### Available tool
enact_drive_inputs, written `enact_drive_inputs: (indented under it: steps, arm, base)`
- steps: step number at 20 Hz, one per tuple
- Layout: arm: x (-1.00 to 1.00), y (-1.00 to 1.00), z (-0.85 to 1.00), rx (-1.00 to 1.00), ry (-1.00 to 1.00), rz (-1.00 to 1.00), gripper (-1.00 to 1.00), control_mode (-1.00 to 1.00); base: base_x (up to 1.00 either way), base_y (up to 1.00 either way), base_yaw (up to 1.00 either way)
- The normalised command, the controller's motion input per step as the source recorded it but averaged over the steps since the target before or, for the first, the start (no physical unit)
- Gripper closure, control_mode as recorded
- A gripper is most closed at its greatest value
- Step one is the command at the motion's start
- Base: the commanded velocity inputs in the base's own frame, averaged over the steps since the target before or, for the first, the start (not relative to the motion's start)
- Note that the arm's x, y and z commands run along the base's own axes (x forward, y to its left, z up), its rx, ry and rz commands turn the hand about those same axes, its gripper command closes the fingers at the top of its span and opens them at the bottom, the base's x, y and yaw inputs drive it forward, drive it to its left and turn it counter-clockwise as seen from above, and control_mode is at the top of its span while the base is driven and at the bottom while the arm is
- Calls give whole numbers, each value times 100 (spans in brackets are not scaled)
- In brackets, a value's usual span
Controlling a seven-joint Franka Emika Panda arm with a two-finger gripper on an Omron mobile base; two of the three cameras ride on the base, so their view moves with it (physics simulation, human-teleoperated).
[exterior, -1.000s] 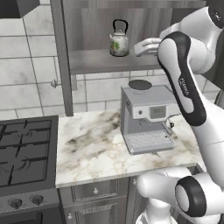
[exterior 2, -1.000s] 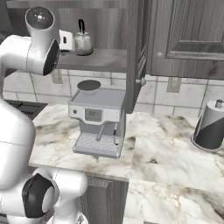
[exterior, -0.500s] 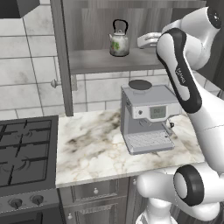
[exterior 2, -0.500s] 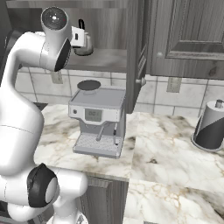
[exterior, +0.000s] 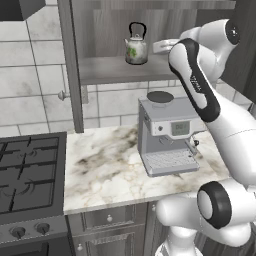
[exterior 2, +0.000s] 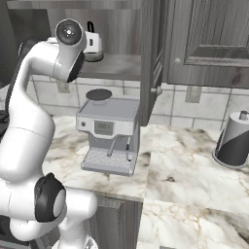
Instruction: Open the cabinet, pick the kettle from the cabinet, and place it in the sink.
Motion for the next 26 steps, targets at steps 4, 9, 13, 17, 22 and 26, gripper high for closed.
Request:
enact_drive_inputs:
  steps: [4, 9, 13, 17, 22, 26]
  arm:
    - [40, -3, 15, 0, 0, -1, -100, -100]
    - [38, -5, 18, 0, 0, 0, -100, -100]
    - [35, -3, 16, 0, 0, 0, -100, -100]
    - [36, 1, 0, 0, -1, 0, -100, -100]
    - [33, 2, -6, 1, -6, 0, -100, -100]
    - [31, 3, -7, 2, -8, 0, -100, -100]
  base:
    - [0, 0, 0]
    - [0, 0, 0]
    - [0, 0, 0]
    - [0, 0, 0]
    - [0, 0, 0]
    - [0, 0, 0]
